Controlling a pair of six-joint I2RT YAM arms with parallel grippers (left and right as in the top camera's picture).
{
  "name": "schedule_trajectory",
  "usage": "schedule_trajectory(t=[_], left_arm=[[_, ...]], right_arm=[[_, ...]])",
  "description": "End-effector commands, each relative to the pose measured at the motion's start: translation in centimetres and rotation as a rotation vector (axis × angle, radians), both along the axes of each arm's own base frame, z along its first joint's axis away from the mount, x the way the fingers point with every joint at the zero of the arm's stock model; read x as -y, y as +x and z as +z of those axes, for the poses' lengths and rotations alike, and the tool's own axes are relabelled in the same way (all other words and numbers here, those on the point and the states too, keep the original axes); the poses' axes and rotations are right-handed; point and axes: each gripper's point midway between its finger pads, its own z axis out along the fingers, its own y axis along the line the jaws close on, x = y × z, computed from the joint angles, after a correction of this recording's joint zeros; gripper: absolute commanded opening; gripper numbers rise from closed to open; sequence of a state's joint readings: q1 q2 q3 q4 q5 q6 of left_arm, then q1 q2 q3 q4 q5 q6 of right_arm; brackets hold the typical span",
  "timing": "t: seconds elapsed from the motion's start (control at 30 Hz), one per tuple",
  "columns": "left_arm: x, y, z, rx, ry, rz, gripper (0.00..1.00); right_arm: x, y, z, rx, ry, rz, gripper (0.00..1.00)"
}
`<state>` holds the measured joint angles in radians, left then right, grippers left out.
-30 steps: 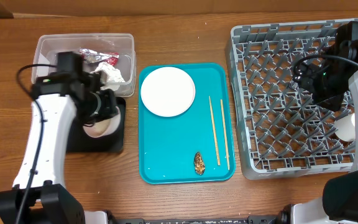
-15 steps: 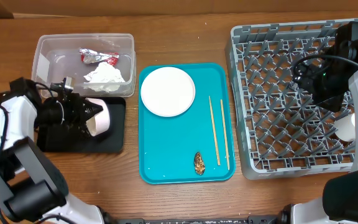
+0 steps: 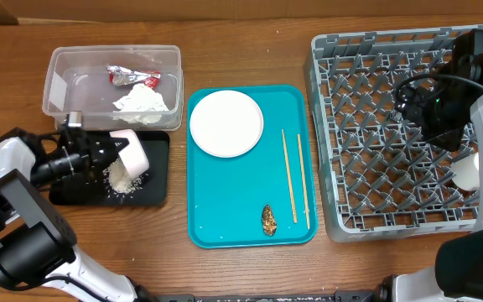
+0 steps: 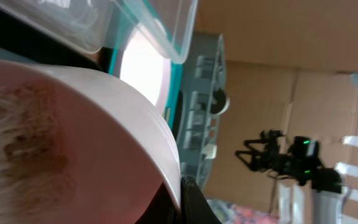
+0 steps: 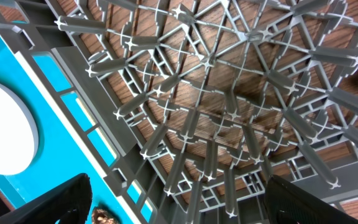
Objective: Sort waste into correct bins and load items into the dishwasher
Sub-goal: 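Tilt the rice plate with the left gripper to pour rice onto the black tray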
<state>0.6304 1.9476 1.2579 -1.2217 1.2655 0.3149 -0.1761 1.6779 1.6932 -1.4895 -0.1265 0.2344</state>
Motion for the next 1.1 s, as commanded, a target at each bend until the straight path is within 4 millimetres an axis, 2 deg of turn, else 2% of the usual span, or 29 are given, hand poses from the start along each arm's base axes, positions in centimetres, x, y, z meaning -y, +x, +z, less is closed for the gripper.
schedule_trajectory(t=[0.0,0.4,1.07], left_arm=[[-1.1,0.5,1.7,0.063,-0.093,0.069,0.04],[-3.0,-0.1,3.1,0.03,-0.197,0.17,0.04],[-3.1,-0.1,3.3,0.037,-0.203,0.175,0.04]], right_arm=[[-0.2,0.1,0.0,0.002,0.004,0.01,0.91],[-0.2,0.0,0.0,0.001,0.004,0.01,0.91],[-0.2,-0.1,-0.1,-0.005,0.006,0.01,0.91]])
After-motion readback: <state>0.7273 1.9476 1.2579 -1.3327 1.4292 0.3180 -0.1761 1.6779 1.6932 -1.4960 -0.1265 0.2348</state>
